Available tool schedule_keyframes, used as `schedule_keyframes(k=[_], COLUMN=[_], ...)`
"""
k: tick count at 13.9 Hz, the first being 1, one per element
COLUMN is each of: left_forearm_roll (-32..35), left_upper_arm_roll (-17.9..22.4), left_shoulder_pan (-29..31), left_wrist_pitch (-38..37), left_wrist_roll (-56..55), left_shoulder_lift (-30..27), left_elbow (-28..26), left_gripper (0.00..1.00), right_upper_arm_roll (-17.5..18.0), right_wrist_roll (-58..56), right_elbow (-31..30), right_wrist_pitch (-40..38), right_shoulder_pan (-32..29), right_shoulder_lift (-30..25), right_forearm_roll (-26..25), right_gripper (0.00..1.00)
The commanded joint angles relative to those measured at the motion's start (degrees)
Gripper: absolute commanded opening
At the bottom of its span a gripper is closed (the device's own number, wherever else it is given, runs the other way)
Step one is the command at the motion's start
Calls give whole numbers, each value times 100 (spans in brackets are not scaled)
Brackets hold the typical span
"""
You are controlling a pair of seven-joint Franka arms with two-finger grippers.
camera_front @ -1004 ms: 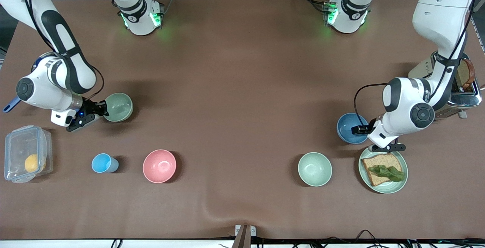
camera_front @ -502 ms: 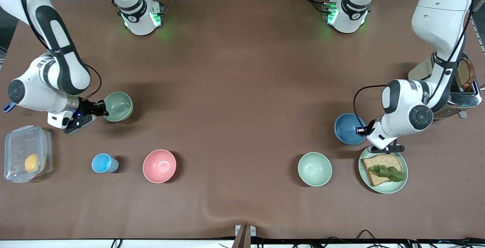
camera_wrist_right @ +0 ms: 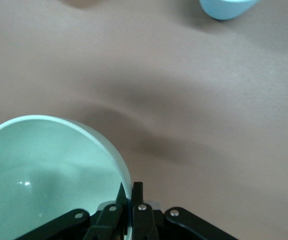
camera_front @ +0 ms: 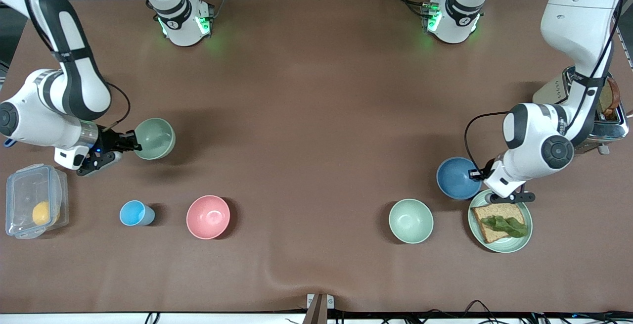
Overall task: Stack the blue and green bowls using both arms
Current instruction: 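Carry the green bowl with the right gripper while the left carries blue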
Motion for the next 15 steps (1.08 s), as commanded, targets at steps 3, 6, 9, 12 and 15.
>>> schedule_keyframes(k=[3, 6, 9, 12, 15], left_forearm_roll=[-499, -535, -535, -535, -535], left_upper_arm_roll=[-72, -256, -695, -1213, -1548], left_shoulder_pan=[250, 232, 241, 232, 241], left_wrist_pitch=[-20, -29, -29, -20, -11], left_wrist_roll=[-557, -1250, -2103, -2780, -3256], left_shoulder_lift=[-613, -771, -1008, -1246, -1553], left_elbow=[-82, -152, -319, -617, -881], left_gripper=[0, 0, 0, 0, 0], right_upper_arm_roll=[-11, -11, -19, -19, -20], right_wrist_roll=[1323, 2263, 3291, 4276, 5417], right_elbow=[-31, -31, -40, -58, -198], right_wrist_pitch=[-309, -327, -283, -152, 357], right_shoulder_pan=[655, 1217, 1780, 2360, 3071], right_shoulder_lift=[-423, -546, -564, -573, -538], right_forearm_roll=[80, 80, 80, 71, 62], right_gripper=[0, 0, 0, 0, 0])
